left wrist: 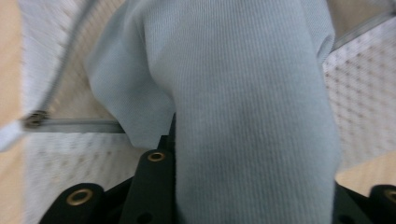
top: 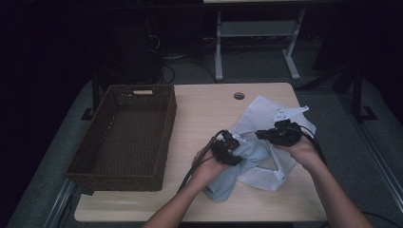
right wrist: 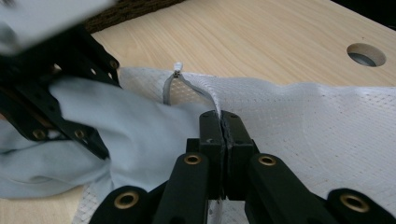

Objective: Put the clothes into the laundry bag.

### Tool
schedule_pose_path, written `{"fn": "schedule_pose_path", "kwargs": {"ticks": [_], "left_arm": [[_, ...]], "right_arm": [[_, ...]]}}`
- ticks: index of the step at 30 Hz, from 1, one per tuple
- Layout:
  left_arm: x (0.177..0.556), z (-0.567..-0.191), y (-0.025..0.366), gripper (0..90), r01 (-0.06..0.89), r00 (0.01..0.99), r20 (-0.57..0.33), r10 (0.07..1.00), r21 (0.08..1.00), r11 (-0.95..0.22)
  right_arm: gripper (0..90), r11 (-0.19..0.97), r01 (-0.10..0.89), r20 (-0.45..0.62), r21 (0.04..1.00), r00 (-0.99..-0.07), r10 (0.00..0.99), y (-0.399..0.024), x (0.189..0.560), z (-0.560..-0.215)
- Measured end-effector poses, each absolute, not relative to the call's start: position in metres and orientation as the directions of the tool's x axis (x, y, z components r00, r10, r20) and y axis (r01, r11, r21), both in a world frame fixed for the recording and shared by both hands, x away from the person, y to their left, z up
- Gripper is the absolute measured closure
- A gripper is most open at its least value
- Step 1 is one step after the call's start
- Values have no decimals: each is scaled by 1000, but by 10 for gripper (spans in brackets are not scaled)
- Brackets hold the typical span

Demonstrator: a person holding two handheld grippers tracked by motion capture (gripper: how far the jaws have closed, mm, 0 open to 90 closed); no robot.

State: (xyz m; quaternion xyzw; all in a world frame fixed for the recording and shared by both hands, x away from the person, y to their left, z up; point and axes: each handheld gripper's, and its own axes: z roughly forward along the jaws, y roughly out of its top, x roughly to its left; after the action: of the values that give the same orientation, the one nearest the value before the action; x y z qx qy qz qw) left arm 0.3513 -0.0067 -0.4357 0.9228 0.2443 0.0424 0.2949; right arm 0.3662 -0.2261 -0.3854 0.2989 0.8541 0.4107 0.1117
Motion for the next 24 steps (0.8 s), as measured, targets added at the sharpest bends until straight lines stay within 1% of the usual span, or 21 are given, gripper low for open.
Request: {"fn": "schedule_pose_path", "kwargs": {"ticks": [1,2,3,4,5,6,7,9,10,11,14,15,18,19,20,21,24], "left_arm": [[351,-441,-8,585,431,879,-83,469,560,-708],[351,-441,-8,543,431,879,-83,469,560,-708],[349,-442,-11,486,416,883,-62,466,563,-714],[349,-442,-11,420,416,883,-62,466,563,-714],[348,-442,-12,420,405,884,-42,465,564,-720],[347,-442,-12,374,398,885,-28,465,565,-723],[346,-440,-10,273,397,881,-16,472,567,-722],[345,-439,-9,213,401,877,-17,480,574,-713],[344,-436,-7,213,406,874,-21,486,582,-704],[342,-430,-2,181,414,871,-39,490,598,-687],[339,-423,4,146,409,873,-42,486,606,-682],[334,-415,11,138,410,871,-44,490,615,-673],[325,-409,21,131,413,867,-52,496,631,-656],[315,-405,33,129,413,865,-48,500,636,-652],[315,-405,33,126,413,865,-48,500,636,-652],[305,-406,45,125,420,856,-50,515,648,-635],[297,-410,56,125,439,845,-62,532,649,-621]], "right_arm": [[884,486,422,56,765,-797,602,-226,366,-387],[884,486,422,56,765,-797,602,-226,366,-387],[883,487,423,57,764,-797,602,-225,366,-388],[883,487,423,57,764,-797,602,-225,366,-388],[883,486,422,57,765,-797,601,-226,366,-388],[883,487,421,57,765,-797,601,-226,366,-387],[883,481,424,60,767,-795,604,-227,366,-387],[883,480,424,59,768,-793,606,-229,366,-387],[883,480,424,59,768,-793,606,-229,366,-387],[883,476,428,62,768,-790,610,-230,366,-386],[883,476,427,61,769,-790,610,-231,366,-386],[884,475,430,62,768,-788,613,-232,367,-387],[883,469,432,66,770,-786,615,-233,367,-387],[883,469,433,67,770,-785,616,-234,367,-387],[883,469,433,67,770,-785,616,-234,367,-387],[884,465,434,68,771,-783,619,-235,367,-386],[883,465,435,68,771,-782,620,-236,367,-386]]}}
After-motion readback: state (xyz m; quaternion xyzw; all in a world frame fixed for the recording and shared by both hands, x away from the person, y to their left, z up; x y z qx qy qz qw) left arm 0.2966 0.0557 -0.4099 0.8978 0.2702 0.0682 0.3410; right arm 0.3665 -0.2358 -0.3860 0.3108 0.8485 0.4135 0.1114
